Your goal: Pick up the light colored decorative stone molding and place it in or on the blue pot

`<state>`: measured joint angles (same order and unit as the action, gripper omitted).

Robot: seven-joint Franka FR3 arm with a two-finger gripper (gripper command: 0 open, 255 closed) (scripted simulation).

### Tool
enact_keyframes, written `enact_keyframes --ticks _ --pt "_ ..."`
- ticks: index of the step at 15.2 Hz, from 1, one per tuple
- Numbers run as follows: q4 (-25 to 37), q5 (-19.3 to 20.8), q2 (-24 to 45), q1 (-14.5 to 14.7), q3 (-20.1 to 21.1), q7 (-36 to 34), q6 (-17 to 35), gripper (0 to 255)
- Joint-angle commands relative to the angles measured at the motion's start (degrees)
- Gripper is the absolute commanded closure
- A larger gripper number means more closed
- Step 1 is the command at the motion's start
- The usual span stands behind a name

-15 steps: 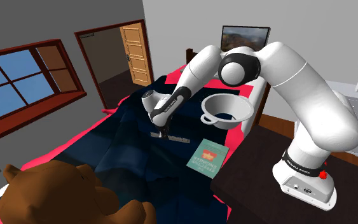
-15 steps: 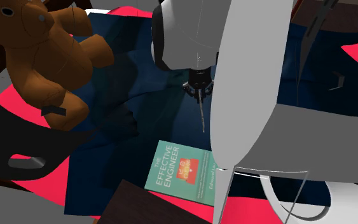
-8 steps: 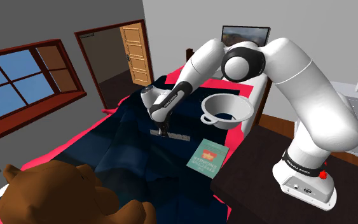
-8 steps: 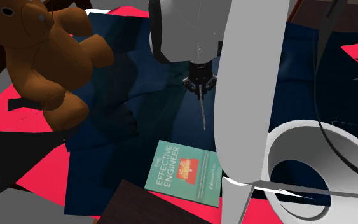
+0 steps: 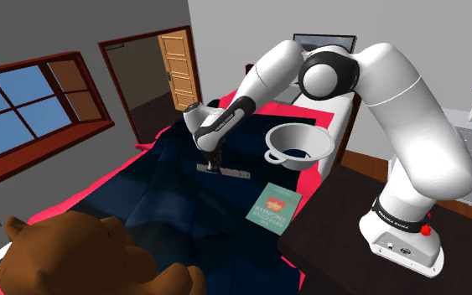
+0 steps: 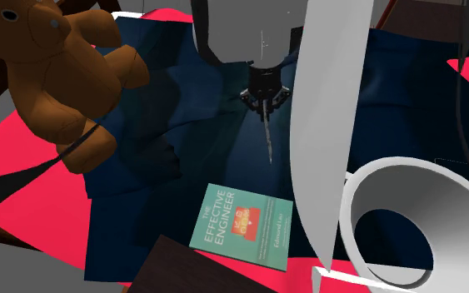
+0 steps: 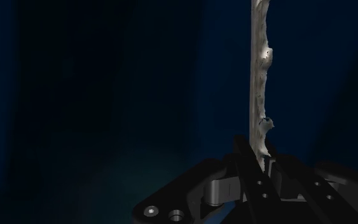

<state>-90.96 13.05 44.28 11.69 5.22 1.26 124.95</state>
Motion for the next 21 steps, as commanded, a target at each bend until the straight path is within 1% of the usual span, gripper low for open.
enact_keyframes --ticks 1,10,21 --pt "-0.3 -0.2 -1.2 0.0 0.1 0.1 -0.9 255" --pt "-0.6 -0.9 -5.8 -0.3 0.6 0.9 -5.2 255" --pt "0.6 -1.7 -10.5 -0.5 1.1 1.9 -11.1 255"
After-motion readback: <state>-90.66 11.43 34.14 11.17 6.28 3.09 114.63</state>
